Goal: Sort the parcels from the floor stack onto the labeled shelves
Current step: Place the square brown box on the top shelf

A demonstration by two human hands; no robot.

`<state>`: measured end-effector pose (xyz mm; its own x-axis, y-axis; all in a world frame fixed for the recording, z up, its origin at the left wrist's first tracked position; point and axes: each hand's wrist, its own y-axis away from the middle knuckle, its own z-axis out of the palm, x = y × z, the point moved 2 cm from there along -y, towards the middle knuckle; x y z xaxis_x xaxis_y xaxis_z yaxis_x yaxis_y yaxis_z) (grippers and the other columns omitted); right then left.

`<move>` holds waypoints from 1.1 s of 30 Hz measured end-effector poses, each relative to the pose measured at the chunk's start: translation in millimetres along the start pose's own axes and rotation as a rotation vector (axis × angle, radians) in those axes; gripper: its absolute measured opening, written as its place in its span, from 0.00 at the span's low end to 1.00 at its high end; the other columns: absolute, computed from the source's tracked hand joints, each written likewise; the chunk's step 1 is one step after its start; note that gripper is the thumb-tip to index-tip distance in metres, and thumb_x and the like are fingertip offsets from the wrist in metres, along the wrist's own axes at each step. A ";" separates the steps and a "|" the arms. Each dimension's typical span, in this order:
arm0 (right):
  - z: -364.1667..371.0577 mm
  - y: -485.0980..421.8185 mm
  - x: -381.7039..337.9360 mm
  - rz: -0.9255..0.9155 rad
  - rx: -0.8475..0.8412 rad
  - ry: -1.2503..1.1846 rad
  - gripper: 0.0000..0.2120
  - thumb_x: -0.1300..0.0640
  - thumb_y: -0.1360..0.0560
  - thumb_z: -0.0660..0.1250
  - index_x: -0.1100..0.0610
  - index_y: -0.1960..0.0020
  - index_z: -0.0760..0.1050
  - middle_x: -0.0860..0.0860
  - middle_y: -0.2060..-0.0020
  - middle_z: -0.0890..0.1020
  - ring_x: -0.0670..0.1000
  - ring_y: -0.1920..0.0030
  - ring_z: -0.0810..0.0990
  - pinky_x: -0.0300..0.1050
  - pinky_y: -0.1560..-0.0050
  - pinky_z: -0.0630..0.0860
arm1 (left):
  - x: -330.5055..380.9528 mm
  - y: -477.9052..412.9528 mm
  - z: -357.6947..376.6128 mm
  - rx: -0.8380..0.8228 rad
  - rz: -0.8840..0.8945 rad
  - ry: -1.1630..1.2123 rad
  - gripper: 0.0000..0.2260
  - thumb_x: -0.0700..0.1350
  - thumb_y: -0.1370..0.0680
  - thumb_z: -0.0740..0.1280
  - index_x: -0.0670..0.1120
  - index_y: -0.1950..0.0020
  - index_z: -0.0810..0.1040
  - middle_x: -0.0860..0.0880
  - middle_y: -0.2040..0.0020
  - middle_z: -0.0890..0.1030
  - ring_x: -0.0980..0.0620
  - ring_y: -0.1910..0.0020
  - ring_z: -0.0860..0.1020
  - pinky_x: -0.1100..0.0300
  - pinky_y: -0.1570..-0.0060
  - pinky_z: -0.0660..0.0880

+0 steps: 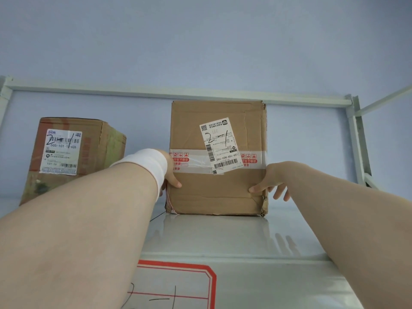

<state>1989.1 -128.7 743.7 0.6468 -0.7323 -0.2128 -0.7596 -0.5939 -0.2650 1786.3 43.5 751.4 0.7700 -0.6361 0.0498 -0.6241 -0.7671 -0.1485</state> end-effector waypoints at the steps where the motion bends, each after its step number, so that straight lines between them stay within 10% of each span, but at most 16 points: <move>1: 0.3 0.8 0.6 -0.004 0.000 -0.010 0.34 0.37 0.35 0.72 0.59 0.39 0.75 0.52 0.43 0.81 0.53 0.44 0.80 0.50 0.40 0.75 | 0.5 -0.5 0.1 -0.051 0.017 0.036 0.27 0.55 0.24 0.66 0.38 0.32 0.69 0.42 0.37 0.78 0.45 0.40 0.78 0.53 0.37 0.73; 18: -5.0 76.0 1.7 0.023 0.062 0.068 0.42 0.35 0.31 0.67 0.59 0.27 0.60 0.54 0.30 0.67 0.57 0.31 0.68 0.51 0.33 0.67 | -30.6 90.2 11.1 0.092 -0.078 -0.177 0.27 0.60 0.22 0.59 0.40 0.32 0.69 0.45 0.35 0.76 0.46 0.41 0.76 0.54 0.39 0.71; 28: 5.5 177.6 -35.0 -0.143 0.307 -0.119 0.12 0.49 0.26 0.64 0.58 0.58 0.69 0.53 0.58 0.74 0.55 0.53 0.72 0.47 0.53 0.71 | -40.6 185.4 22.4 0.305 0.114 0.079 0.24 0.56 0.21 0.60 0.40 0.33 0.72 0.43 0.35 0.75 0.44 0.39 0.74 0.55 0.41 0.69; 33: 7.1 239.9 -59.0 -0.205 0.389 -0.114 0.21 0.48 0.25 0.64 0.58 0.37 0.71 0.55 0.39 0.75 0.57 0.39 0.72 0.48 0.46 0.70 | -49.7 235.0 18.8 0.442 0.204 0.125 0.22 0.53 0.21 0.60 0.42 0.32 0.71 0.44 0.33 0.73 0.46 0.38 0.73 0.55 0.37 0.68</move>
<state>1769.2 -225.6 686.0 0.8010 -0.5584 -0.2159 -0.5475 -0.5374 -0.6415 1603.8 -103.6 695.5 0.5993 -0.7955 0.0895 -0.6237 -0.5341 -0.5708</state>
